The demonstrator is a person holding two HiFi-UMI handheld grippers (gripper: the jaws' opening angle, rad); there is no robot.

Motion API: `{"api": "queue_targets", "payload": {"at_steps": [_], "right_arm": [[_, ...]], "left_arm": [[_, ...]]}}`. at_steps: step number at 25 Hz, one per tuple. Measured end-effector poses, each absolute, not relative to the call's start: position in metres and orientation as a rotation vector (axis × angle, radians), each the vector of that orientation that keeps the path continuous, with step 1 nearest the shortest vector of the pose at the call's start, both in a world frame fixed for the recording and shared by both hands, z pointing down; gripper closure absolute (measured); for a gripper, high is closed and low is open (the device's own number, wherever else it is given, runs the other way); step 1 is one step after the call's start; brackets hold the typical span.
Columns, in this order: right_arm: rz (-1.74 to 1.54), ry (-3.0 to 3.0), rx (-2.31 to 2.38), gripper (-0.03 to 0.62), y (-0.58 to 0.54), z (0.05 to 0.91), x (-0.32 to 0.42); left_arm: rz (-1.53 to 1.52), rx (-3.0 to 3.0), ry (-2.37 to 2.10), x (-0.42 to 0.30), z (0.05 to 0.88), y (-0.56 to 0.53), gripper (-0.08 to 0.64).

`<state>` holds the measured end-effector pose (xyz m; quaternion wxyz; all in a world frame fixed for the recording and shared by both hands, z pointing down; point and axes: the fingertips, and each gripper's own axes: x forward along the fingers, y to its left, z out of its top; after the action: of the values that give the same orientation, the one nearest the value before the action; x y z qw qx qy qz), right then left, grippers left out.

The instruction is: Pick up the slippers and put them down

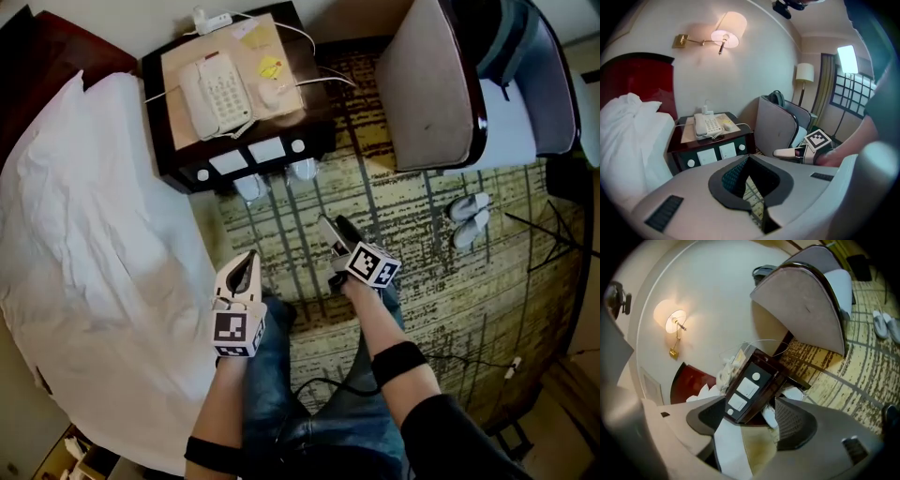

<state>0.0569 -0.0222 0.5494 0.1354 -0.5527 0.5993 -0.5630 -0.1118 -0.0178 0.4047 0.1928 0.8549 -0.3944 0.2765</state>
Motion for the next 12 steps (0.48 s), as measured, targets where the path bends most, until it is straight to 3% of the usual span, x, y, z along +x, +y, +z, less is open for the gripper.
{"api": "queue_targets", "payload": {"at_steps": [12], "right_arm": [[-1.773,1.475,-1.450,0.242,-0.064,0.791,0.042]], "left_arm": [[0.712,2.381,-1.192,-0.105,0.628,-0.079,0.557]]}}
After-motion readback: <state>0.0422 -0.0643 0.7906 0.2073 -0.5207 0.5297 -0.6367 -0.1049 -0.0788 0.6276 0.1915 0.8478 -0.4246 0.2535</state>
